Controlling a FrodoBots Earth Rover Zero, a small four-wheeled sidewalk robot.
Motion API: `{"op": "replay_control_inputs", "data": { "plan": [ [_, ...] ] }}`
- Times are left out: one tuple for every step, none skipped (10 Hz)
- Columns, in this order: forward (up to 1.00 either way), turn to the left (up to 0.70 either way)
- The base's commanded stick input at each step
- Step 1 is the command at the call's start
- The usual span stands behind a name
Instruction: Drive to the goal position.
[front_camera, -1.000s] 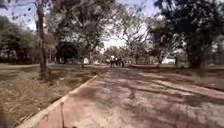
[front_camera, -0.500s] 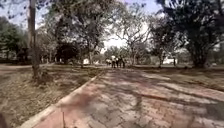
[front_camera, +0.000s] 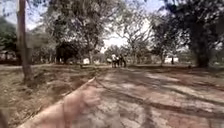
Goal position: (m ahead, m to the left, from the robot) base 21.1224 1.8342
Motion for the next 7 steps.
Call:
{"op": "replay_control_inputs", "data": {
  "plan": [
    [0.85,0.00],
    [0.85,0.00],
    [0.85,0.00],
    [0.85,0.00],
    [0.85,0.00],
    [0.85,0.00],
    [0.85,0.00]
  ]
}}
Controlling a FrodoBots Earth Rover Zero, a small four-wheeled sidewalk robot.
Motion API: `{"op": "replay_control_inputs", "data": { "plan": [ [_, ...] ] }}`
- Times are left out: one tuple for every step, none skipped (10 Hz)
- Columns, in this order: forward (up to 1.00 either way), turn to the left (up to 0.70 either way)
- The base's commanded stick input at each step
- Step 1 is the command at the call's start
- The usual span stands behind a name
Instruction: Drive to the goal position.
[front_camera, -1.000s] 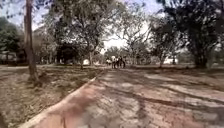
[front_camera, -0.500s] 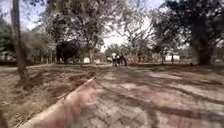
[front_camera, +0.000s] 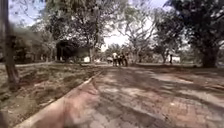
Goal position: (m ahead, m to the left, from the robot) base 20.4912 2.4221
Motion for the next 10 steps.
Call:
{"op": "replay_control_inputs", "data": {
  "plan": [
    [0.85,0.00],
    [0.85,0.00],
    [0.85,0.00],
    [0.85,0.00],
    [0.85,0.00],
    [0.85,0.00],
    [0.85,0.00],
    [0.85,0.00],
    [0.85,0.00],
    [0.85,0.00]
  ]
}}
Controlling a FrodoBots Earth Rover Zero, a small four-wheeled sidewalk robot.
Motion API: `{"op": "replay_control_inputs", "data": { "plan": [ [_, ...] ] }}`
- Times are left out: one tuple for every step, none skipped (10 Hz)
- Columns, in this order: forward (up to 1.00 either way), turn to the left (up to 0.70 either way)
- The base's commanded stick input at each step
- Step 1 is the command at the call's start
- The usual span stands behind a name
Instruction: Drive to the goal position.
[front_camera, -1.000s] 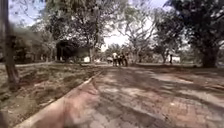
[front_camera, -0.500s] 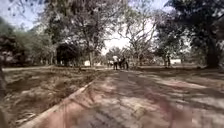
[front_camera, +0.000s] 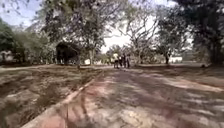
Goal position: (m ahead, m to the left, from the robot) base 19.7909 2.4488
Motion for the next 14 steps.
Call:
{"op": "replay_control_inputs", "data": {
  "plan": [
    [0.85,0.00],
    [0.85,0.00],
    [0.85,0.00],
    [0.85,0.00],
    [0.85,0.00],
    [0.85,0.00],
    [0.85,0.00],
    [0.85,0.00],
    [0.85,0.00],
    [0.85,0.00],
    [0.85,0.00],
    [0.85,0.00],
    [0.85,0.00],
    [0.85,0.00]
  ]
}}
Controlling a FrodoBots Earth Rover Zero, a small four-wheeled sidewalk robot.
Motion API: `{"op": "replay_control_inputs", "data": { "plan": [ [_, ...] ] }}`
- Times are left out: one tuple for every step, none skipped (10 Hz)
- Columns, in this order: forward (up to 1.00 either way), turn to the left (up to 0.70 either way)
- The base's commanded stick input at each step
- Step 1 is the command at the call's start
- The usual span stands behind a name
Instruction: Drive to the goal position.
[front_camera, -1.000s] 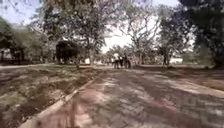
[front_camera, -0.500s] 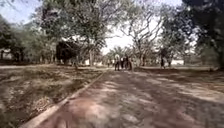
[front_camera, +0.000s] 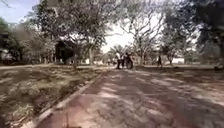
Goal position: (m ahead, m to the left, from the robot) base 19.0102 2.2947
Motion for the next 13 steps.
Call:
{"op": "replay_control_inputs", "data": {
  "plan": [
    [0.85,0.00],
    [0.85,0.00],
    [0.85,0.00],
    [0.85,0.00],
    [0.85,0.00],
    [0.85,0.00],
    [0.85,0.00],
    [0.85,0.00],
    [0.85,0.00],
    [0.85,0.00],
    [0.85,0.00],
    [0.85,0.00],
    [0.85,0.00]
  ]
}}
